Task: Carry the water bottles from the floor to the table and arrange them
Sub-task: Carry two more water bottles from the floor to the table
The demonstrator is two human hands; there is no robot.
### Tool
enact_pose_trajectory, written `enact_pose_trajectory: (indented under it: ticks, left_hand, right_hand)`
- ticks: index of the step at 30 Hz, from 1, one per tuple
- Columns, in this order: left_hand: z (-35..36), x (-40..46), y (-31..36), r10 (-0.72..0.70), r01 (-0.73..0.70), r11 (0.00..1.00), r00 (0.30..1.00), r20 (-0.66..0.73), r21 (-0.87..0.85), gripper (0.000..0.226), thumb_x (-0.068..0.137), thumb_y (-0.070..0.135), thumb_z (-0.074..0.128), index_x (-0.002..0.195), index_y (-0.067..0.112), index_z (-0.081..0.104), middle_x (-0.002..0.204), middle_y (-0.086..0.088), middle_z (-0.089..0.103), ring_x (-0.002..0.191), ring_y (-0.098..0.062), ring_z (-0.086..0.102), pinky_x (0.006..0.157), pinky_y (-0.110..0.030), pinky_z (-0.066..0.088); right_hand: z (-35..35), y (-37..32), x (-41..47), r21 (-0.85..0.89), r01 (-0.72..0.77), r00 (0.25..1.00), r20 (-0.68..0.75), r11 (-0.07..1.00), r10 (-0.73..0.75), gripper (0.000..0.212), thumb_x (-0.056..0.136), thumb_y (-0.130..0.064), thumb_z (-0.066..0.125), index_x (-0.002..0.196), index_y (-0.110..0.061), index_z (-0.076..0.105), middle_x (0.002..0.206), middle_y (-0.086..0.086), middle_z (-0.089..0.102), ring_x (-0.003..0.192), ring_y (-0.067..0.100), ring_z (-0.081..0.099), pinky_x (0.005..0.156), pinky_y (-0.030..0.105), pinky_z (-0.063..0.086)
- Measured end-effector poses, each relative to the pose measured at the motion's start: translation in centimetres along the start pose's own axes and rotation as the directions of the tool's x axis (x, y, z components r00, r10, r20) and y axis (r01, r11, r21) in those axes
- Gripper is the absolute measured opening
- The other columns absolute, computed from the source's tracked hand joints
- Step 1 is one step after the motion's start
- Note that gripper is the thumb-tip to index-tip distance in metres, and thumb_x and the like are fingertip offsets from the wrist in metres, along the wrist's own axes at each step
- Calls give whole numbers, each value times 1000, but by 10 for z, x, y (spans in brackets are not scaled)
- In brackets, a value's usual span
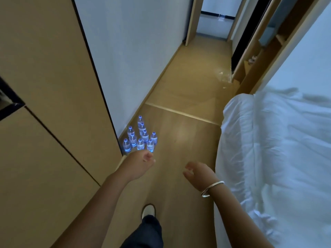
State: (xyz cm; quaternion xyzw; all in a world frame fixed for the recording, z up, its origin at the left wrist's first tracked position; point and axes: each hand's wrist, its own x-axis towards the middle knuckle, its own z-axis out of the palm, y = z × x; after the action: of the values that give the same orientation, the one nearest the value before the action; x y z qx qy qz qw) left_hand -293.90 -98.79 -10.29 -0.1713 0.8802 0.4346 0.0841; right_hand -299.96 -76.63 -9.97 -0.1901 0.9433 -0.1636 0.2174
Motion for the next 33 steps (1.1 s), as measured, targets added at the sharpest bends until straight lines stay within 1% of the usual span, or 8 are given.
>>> enact_pose_trajectory:
  ticks: [8, 12, 17, 20, 22, 26, 29, 33]
  left_hand:
    - [-53, 146, 26, -12, 5, 991, 998, 54, 134, 20, 86, 32, 54, 97, 19, 63, 96, -1, 64, 90, -20, 62, 80, -35, 49]
    - [-55, 199, 25, -46, 36, 987, 997, 65, 154, 20, 83, 28, 50, 64, 33, 54, 75, 3, 57, 78, -22, 59, 70, -36, 45]
    - [-53, 275, 17, -116, 96, 972, 990, 85, 214, 31, 83, 23, 45, 56, 38, 49, 78, 6, 54, 84, -22, 56, 84, -44, 45]
    - [-48, 328, 20, -139, 106, 965, 982, 125, 239, 26, 87, 30, 46, 77, 51, 57, 92, 10, 57, 96, -25, 56, 86, -40, 44]
    - [-44, 364, 21, -181, 138, 949, 974, 134, 283, 20, 89, 31, 50, 106, 34, 60, 114, 2, 57, 109, -25, 54, 90, -34, 41]
    - [-33, 424, 23, -294, 253, 932, 946, 134, 260, 16, 89, 26, 45, 74, 29, 45, 98, 5, 45, 99, -19, 52, 79, -29, 34]
    - [-27, 456, 16, -337, 304, 924, 934, 118, 232, 8, 91, 25, 46, 94, 23, 53, 104, 2, 49, 106, -21, 52, 82, -28, 34]
    - [-7, 485, -8, -395, 368, 907, 912, 109, 203, 29, 89, 22, 51, 116, 13, 56, 120, -6, 53, 114, -25, 52, 85, -30, 39]
  right_hand:
    - [-60, -22, 141, -44, 1, 999, 35, 999, 0, 35, 92, -37, 46, 121, -18, 55, 124, 1, 58, 112, 20, 55, 96, 33, 44]
    - [-70, -22, 198, -54, 17, 995, 101, 998, -11, 35, 93, -36, 45, 121, -17, 54, 126, 2, 57, 113, 20, 54, 96, 30, 42]
    - [-84, -16, 283, -48, 54, 981, 191, 997, -44, 37, 93, -35, 47, 123, -15, 52, 129, 2, 54, 117, 19, 51, 96, 26, 37]
    - [-94, -7, 340, -47, 80, 966, 252, 996, -66, 36, 93, -33, 49, 123, -14, 53, 128, 4, 54, 116, 19, 51, 95, 25, 35]
    - [-104, 0, 379, -51, 113, 950, 299, 992, -93, 36, 93, -31, 49, 123, -13, 53, 129, 4, 53, 117, 19, 50, 93, 22, 33]
    - [-125, 13, 453, -79, 191, 916, 373, 978, -149, 31, 94, -25, 48, 116, -4, 56, 119, 11, 56, 110, 23, 50, 83, 23, 30]
    - [-125, 17, 502, -68, 227, 888, 424, 972, -178, 26, 93, -20, 49, 99, 4, 58, 93, 15, 56, 90, 28, 52, 67, 27, 28]
    - [-91, 26, 550, -67, 260, 849, 492, 963, -195, 30, 91, -22, 50, 103, 4, 58, 105, 18, 61, 100, 32, 57, 83, 38, 43]
